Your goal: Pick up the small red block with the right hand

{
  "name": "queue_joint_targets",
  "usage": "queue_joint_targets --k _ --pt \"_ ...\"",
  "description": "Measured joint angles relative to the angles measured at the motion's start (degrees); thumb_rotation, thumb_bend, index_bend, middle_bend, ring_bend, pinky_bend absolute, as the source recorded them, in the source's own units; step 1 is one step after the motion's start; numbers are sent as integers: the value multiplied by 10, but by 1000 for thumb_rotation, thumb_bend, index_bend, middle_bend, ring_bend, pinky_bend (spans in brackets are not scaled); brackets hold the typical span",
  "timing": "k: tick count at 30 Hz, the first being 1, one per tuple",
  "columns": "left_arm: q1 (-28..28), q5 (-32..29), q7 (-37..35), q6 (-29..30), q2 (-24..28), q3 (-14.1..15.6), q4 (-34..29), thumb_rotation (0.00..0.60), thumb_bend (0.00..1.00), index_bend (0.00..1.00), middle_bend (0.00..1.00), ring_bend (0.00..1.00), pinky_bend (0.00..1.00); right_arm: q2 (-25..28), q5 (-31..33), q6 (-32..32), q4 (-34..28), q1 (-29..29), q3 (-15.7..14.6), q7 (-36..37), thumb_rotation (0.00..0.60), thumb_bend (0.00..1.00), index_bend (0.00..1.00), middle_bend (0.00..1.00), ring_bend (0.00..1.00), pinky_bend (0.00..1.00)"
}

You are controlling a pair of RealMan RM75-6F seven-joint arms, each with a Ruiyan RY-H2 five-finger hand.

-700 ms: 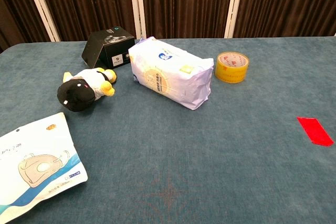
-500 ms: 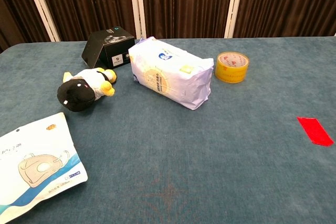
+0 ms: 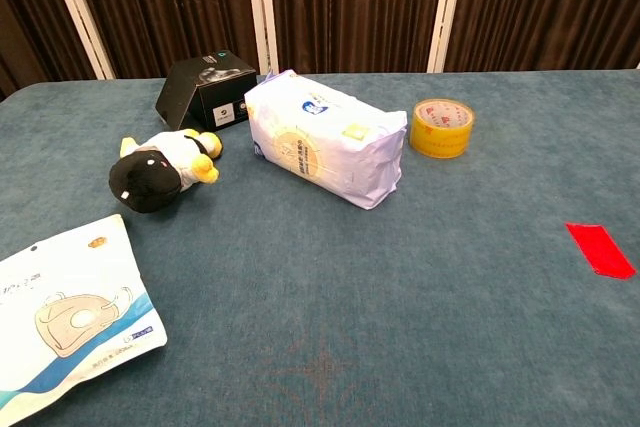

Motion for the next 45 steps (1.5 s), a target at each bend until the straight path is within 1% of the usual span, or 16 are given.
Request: queue_joint_targets --k 1,4,10,15,19,24,30,33,45 --pt "-1 -4 2 -2 -1 -1 3 294 0 0 0 0 0 -12 3 -4 13 4 3 -1 600 95 538 16 0 0" --pt "-1 -11 11 1 -7 -8 11 291 0 0 0 0 0 -46 7 -5 52 11 11 -6 600 159 552 28 0 0" --pt "-6 -12 26 -12 -17 -4 18 296 0 0 0 0 0 -103 12 -23 133 28 14 -14 600 218 578 50 0 0" --pt "-8 -15 41 -24 -18 0 7 294 0 0 0 0 0 -131 12 -40 174 39 8 1 600 227 581 57 0 0" --pt "-10 -16 41 -28 -16 1 3 291 0 0 0 0 0 -156 7 -41 202 42 -2 11 600 228 557 34 0 0" --pt "-11 -20 41 -37 -12 4 0 296 0 0 0 0 0 -170 1 -48 217 48 -10 -3 600 241 532 1 0 0" --pt "-10 -9 30 -22 -13 3 4 297 0 0 0 0 0 -199 -11 -46 271 59 -14 -25 600 248 521 0 0 0" --pt "-10 -10 27 -20 -14 2 5 298 0 0 0 0 0 -209 -12 -54 291 69 -13 -21 600 249 519 0 0 0" --pt "-17 -27 43 -40 -21 -2 2 296 0 0 0 0 0 -214 1 -88 324 88 -13 1 600 250 498 0 0 0"
